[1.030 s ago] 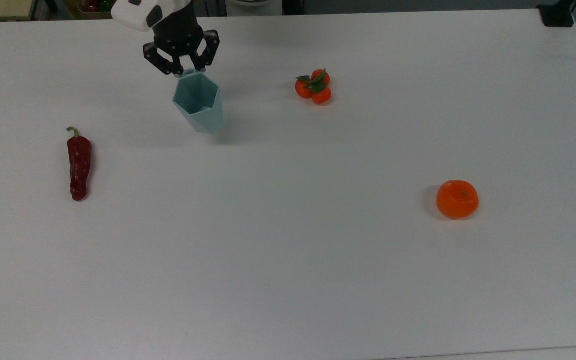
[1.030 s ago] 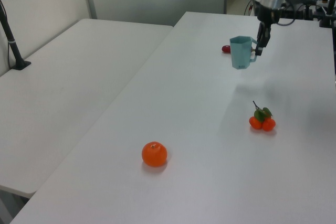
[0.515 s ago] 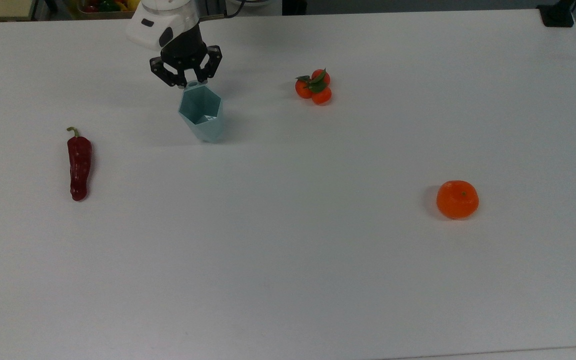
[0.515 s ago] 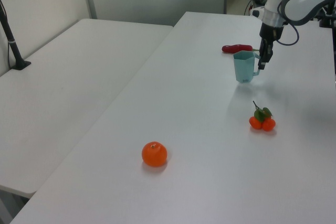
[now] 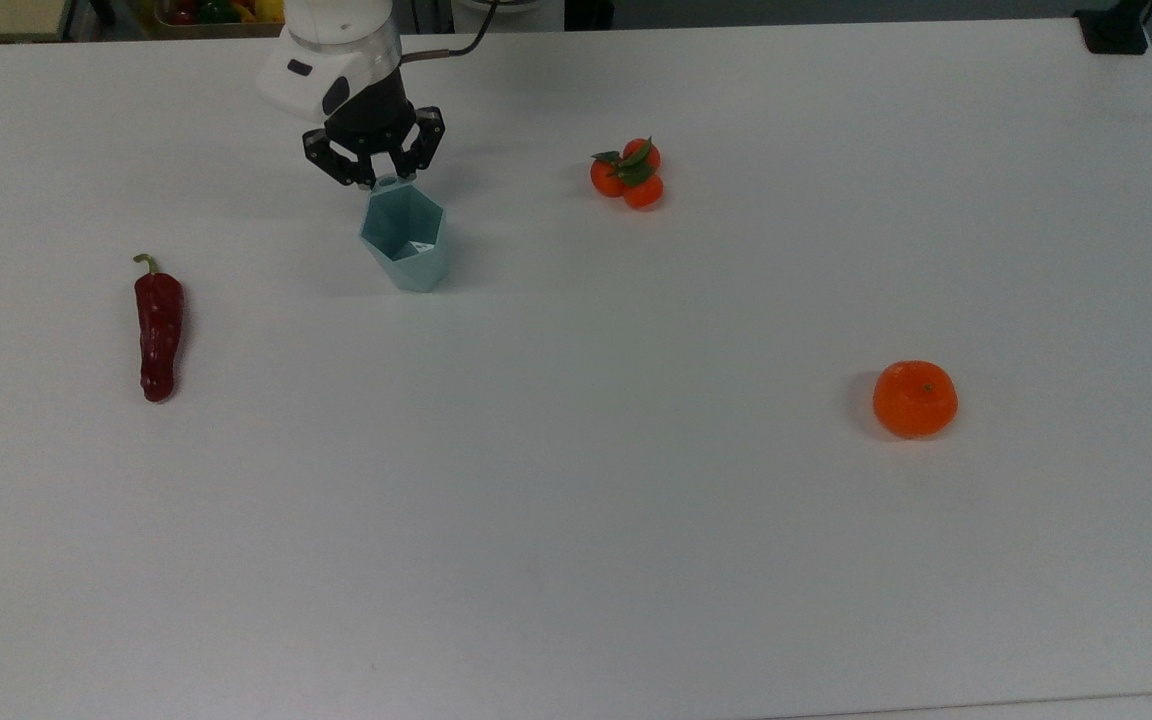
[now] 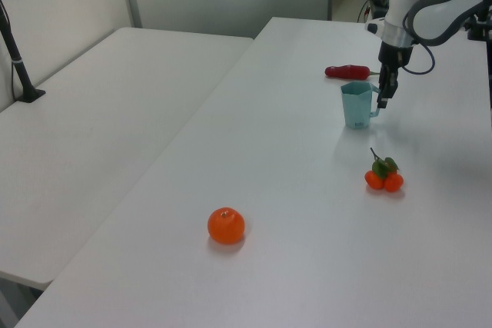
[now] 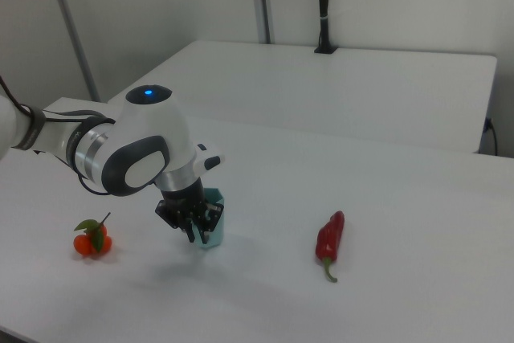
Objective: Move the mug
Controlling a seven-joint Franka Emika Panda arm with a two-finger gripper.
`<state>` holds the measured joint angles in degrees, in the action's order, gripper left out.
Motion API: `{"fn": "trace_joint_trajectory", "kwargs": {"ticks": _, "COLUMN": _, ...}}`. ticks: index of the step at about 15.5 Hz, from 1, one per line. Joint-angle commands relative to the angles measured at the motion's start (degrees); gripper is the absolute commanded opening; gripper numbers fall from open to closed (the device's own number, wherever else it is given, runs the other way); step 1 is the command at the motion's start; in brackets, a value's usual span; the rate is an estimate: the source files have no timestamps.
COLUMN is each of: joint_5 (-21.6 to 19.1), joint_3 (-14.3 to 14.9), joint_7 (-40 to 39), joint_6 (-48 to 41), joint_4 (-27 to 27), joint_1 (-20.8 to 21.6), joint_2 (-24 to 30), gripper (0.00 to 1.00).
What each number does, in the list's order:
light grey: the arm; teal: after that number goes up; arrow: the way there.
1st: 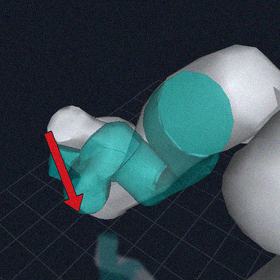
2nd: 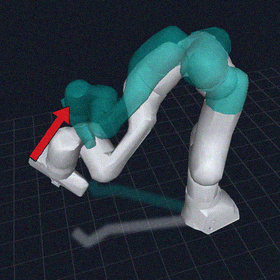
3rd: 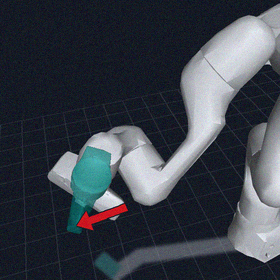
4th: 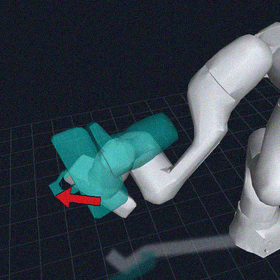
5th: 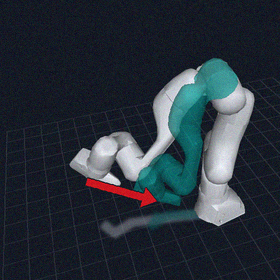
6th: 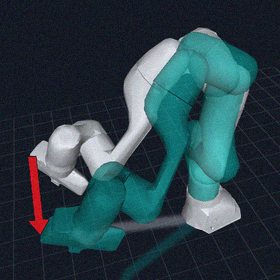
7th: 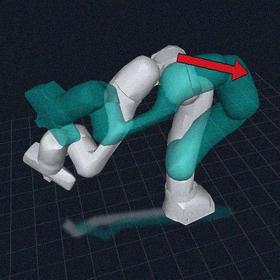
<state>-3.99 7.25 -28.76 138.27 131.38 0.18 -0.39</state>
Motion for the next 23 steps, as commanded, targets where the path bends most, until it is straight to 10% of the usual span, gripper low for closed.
{"fn": "trace_joint_trajectory", "kwargs": {"ticks": 1, "joint_5": 0.56, "joint_3": 0.4, "joint_7": 0.29, "joint_6": 0.86, "joint_4": 0.98, "joint_1": 0.18, "joint_2": 0.83, "gripper": 0.64}}
{"fn": "trace_joint_trajectory", "kwargs": {"ticks": 7, "joint_5": 0.56, "joint_3": 0.4, "joint_7": 2.4, "joint_6": -0.45, "joint_4": 0.72, "joint_1": 0.09, "joint_2": 1.18, "gripper": 1.0}}
{"fn": "trace_joint_trajectory", "kwargs": {"ticks": 13, "joint_5": 0.56, "joint_3": 0.14, "joint_7": 8.35, "joint_6": -14.92, "joint_4": -5.06, "joint_1": 0.0, "joint_2": 4.6, "gripper": 1.0}}
{"fn": "trace_joint_trajectory", "kwargs": {"ticks": 23, "joint_5": -0.23, "joint_3": -3.73, "joint_7": 23.65, "joint_6": -48.68, "joint_4": -33.09, "joint_1": 0.09, "joint_2": 4.78, "gripper": 1.0}}
